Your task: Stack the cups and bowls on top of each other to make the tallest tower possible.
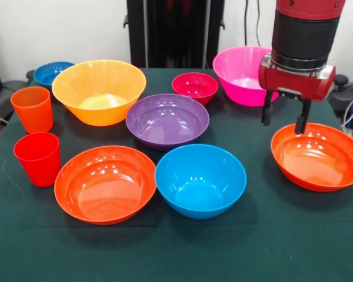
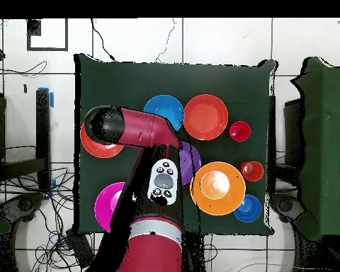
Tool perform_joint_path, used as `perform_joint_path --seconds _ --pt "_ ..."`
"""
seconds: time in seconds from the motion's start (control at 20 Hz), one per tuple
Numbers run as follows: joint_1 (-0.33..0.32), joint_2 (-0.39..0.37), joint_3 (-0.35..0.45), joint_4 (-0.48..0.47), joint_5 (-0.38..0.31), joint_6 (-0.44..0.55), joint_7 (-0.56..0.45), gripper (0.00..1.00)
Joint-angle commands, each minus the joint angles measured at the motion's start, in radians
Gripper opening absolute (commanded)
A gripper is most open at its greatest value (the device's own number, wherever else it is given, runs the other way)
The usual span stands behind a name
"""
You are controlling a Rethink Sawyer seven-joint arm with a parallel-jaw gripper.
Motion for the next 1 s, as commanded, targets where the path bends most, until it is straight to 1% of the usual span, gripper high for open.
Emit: perform_joint_path --seconds 0.05,0.25,0.75,1.0 --pt "-0.065 0.010 0.171 0.105 -0.144 -0.081 -0.173 1.00" --pt "-0.094 0.038 0.216 0.096 -0.197 -0.114 -0.182 1.00" --pt "-0.131 0.091 0.281 0.076 -0.333 -0.158 -0.142 1.00" --pt "-0.151 0.093 0.329 0.095 -0.368 -0.178 -0.129 1.00"
